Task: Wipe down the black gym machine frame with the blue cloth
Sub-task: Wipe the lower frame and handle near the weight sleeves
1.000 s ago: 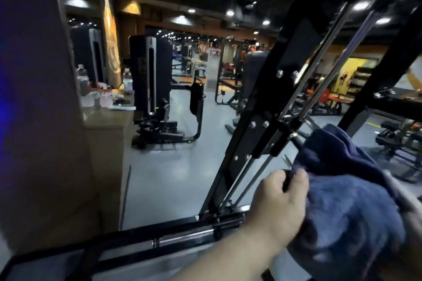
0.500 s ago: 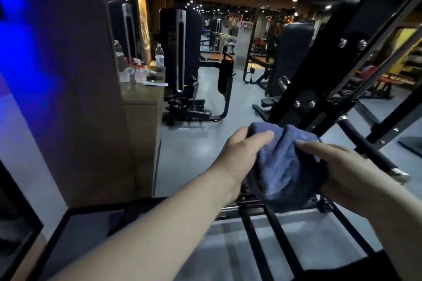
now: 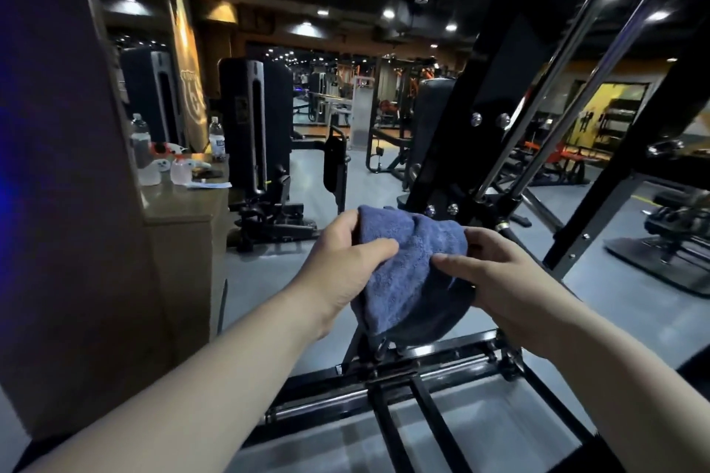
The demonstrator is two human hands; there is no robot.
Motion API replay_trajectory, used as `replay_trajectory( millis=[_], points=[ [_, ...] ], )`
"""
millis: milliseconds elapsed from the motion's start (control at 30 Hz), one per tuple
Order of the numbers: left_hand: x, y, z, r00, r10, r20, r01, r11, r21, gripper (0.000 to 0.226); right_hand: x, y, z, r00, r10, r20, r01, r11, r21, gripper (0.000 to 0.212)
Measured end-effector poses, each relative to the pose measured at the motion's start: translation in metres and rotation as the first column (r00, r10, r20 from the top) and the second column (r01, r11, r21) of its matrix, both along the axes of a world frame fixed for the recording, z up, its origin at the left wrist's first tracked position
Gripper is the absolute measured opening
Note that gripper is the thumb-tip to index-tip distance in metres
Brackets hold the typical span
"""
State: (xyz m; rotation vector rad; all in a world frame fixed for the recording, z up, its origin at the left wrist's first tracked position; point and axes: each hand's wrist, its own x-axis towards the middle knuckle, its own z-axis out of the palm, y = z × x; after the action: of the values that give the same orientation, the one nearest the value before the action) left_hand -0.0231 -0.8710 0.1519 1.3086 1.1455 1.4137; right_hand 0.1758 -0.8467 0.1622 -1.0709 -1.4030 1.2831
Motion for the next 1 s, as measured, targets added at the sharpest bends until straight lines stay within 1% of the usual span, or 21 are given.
replay_trajectory(
  millis=[100, 167, 233, 300, 333, 367, 433, 500, 533, 567, 667, 733, 767, 800, 833, 867, 900, 933, 967, 1000],
  points=[
    [0.001, 0.009, 0.002, 0.998, 0.050, -0.037, -0.050, 0.999, -0.002, 0.020, 0.001, 0.017, 0.004, 0.999, -0.012, 0.043, 0.011, 1.000, 0.026, 0.040],
    [-0.002, 0.016, 0.004, 0.990, 0.114, -0.080, -0.114, 0.993, 0.008, 0.016, -0.005, 0.028, 0.005, 0.990, -0.028, 0.138, 0.014, 0.995, 0.102, 0.042],
    [-0.002, 0.019, 0.006, 0.978, 0.162, -0.132, -0.163, 0.987, 0.000, 0.013, -0.006, 0.038, 0.002, 0.978, -0.058, 0.200, 0.028, 0.988, 0.152, 0.051],
    [0.001, 0.019, 0.010, 0.972, 0.175, -0.154, -0.180, 0.984, -0.015, 0.012, -0.002, 0.040, 0.001, 0.980, -0.058, 0.191, 0.033, 0.991, 0.133, 0.058],
    [0.003, 0.020, 0.013, 0.972, 0.175, -0.157, -0.180, 0.983, -0.021, 0.012, 0.001, 0.041, 0.003, 0.983, -0.024, 0.182, 0.003, 0.993, 0.118, 0.059],
    [0.005, 0.021, 0.016, 0.972, 0.172, -0.161, -0.179, 0.983, -0.027, 0.012, 0.005, 0.042, 0.006, 0.984, 0.015, 0.180, -0.033, 0.994, 0.102, 0.055],
    [0.009, 0.026, 0.021, 0.973, 0.173, -0.155, -0.181, 0.983, -0.041, 0.013, 0.010, 0.044, 0.013, 0.979, 0.071, 0.191, -0.091, 0.991, 0.097, 0.037],
    [0.010, 0.031, 0.025, 0.973, 0.192, -0.127, -0.198, 0.979, -0.041, 0.018, 0.009, 0.051, 0.016, 0.978, 0.068, 0.197, -0.092, 0.989, 0.115, 0.019],
    [0.010, 0.035, 0.028, 0.973, 0.204, -0.113, -0.208, 0.978, -0.026, 0.019, 0.007, 0.055, 0.017, 0.977, 0.057, 0.204, -0.084, 0.988, 0.128, 0.014],
    [0.010, 0.039, 0.031, 0.970, 0.220, -0.104, -0.221, 0.975, 0.003, 0.020, 0.006, 0.060, 0.021, 0.975, 0.056, 0.216, -0.090, 0.985, 0.147, 0.013],
    [0.010, 0.056, 0.046, 0.940, 0.311, -0.137, -0.301, 0.949, 0.095, 0.024, 0.002, 0.076, 0.040, 0.933, 0.052, 0.356, -0.142, 0.962, 0.232, 0.017],
    [0.013, 0.067, 0.062, 0.924, 0.357, -0.140, -0.338, 0.930, 0.143, 0.025, 0.004, 0.095, 0.060, 0.889, -0.020, 0.457, -0.164, 0.918, 0.361, 0.025],
    [0.015, 0.071, 0.071, 0.916, 0.382, -0.120, -0.360, 0.918, 0.168, 0.027, 0.006, 0.106, 0.073, 0.850, -0.109, 0.515, -0.172, 0.868, 0.466, 0.028],
    [0.018, 0.074, 0.082, 0.905, 0.414, -0.095, -0.391, 0.899, 0.195, 0.030, 0.010, 0.120, 0.091, 0.779, -0.252, 0.574, -0.187, 0.780, 0.597, 0.028],
    [0.021, 0.076, 0.093, 0.887, 0.456, -0.077, -0.430, 0.874, 0.227, 0.033, 0.015, 0.134, 0.111, 0.668, -0.434, 0.604, -0.224, 0.658, 0.719, 0.031],
    [0.023, 0.077, 0.104, 0.866, 0.498, -0.052, -0.471, 0.845, 0.253, 0.038, 0.020, 0.147, 0.132, 0.514, -0.623, 0.590, -0.284, 0.525, 0.802, 0.038],
    [0.024, 0.080, 0.114, 0.847, 0.531, -0.024, -0.506, 0.819, 0.270, 0.042, 0.025, 0.158, 0.153, 0.362, -0.773, 0.521, -0.352, 0.405, 0.844, 0.047],
    [0.025, 0.081, 0.123, 0.835, 0.550, 0.002, -0.528, 0.801, 0.282, 0.043, 0.029, 0.168, 0.172, 0.247, -0.866, 0.434, -0.415, 0.311, 0.855, 0.054],
    [0.025, 0.083, 0.130, 0.830, 0.558, 0.030, -0.542, 0.791, 0.285, 0.041, 0.032, 0.174, 0.187, 0.170, -0.916, 0.363, -0.470, 0.249, 0.847, 0.057],
    [0.023, 0.086, 0.135, 0.830, 0.556, 0.054, -0.546, 0.788, 0.284, 0.038, 0.034, 0.176, 0.197, 0.115, -0.938, 0.328, -0.500, 0.231, 0.835, 0.055]
  ],
)
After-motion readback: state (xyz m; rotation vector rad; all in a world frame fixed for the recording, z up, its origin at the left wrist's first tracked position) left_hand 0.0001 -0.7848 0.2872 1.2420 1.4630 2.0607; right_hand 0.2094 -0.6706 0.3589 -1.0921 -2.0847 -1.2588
